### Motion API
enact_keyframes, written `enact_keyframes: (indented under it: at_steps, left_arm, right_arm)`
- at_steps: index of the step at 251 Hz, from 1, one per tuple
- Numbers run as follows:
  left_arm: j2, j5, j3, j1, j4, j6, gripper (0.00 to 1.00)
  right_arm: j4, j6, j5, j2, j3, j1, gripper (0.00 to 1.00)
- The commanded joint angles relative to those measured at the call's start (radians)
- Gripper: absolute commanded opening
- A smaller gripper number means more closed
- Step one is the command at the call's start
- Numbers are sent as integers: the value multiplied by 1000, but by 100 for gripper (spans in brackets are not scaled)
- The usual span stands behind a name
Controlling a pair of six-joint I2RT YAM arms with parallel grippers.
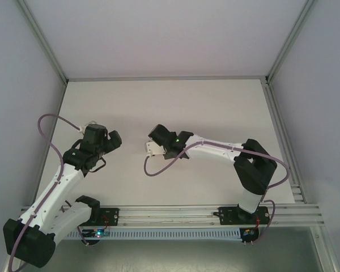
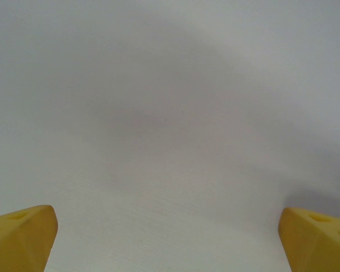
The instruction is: Assemble paper box
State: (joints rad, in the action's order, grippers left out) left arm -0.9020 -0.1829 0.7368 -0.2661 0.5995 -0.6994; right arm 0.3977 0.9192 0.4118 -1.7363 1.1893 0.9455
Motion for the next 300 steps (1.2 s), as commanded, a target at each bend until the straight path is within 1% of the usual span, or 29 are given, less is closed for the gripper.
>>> enact_keyframes:
  at_steps: [1, 17, 27, 49, 63, 74, 82, 102, 119, 131, 152, 175, 191, 212, 229, 238, 252, 266, 274, 288, 300]
  left_arm:
    - [19, -31, -13, 10, 34, -1, 100]
    - [24, -31, -18, 11, 34, -3, 100]
    - [25, -27, -20, 11, 31, -3, 100]
    - [26, -19, -25, 11, 26, -2, 100]
    - [25, -15, -27, 11, 25, -2, 100]
    - [26, -9, -28, 12, 25, -2, 100]
    - [26, -6, -30, 12, 25, -3, 100]
    - [31, -1, -35, 12, 21, -6, 100]
    - [36, 9, -42, 11, 12, -8, 100]
    - [37, 17, -47, 12, 2, -7, 100]
    - [38, 18, -46, 11, -1, -8, 100]
    - [38, 13, -42, 11, -6, -4, 100]
    - [34, 10, -39, 12, -13, -3, 100]
    - [28, 8, -31, 12, -27, 1, 100]
    - [21, -4, -23, 13, -43, 12, 100]
    - [15, -17, -20, 13, -56, 19, 100]
    - [4, -56, -22, 14, -93, 47, 100]
    - [-13, -127, -26, 16, -139, 73, 100]
    - [-27, -169, -27, 21, -162, 91, 100]
    - [-59, -238, -32, 35, -221, 143, 100]
    - [-95, -285, -42, 53, -292, 194, 100]
  right_arm:
    - [-362, 64, 246, 61, -108, 1, 38]
    - [-500, 90, 311, 57, -161, -4, 39]
    - [-552, 96, 331, 52, -184, -8, 38]
    - [-699, 137, 324, 33, -261, -10, 39]
    - [-805, 164, 314, 19, -316, -6, 42]
    - [-828, 167, 309, 6, -340, -5, 44]
    - [-811, 154, 307, -8, -344, -2, 46]
    - [-768, 125, 314, -37, -347, 10, 46]
    - [-742, 108, 298, -42, -368, 29, 55]
    - [-739, 97, 281, -32, -391, 43, 59]
    - [-684, 63, 236, 9, -420, 73, 74]
    - [-517, -23, 144, 83, -415, 95, 98]
    - [-409, -84, 79, 140, -402, 101, 98]
    - [-321, -129, 44, 220, -395, 116, 98]
    - [-268, -153, 1, 293, -400, 117, 98]
    - [-275, -161, -16, 337, -416, 109, 98]
    - [-341, -200, -33, 402, -454, 70, 98]
    - [-419, -322, -31, 462, -476, -14, 98]
    - [-456, -424, -25, 493, -479, -83, 98]
    - [-500, -652, 1, 549, -486, -226, 98]
    - [-525, -830, -21, 603, -513, -366, 98]
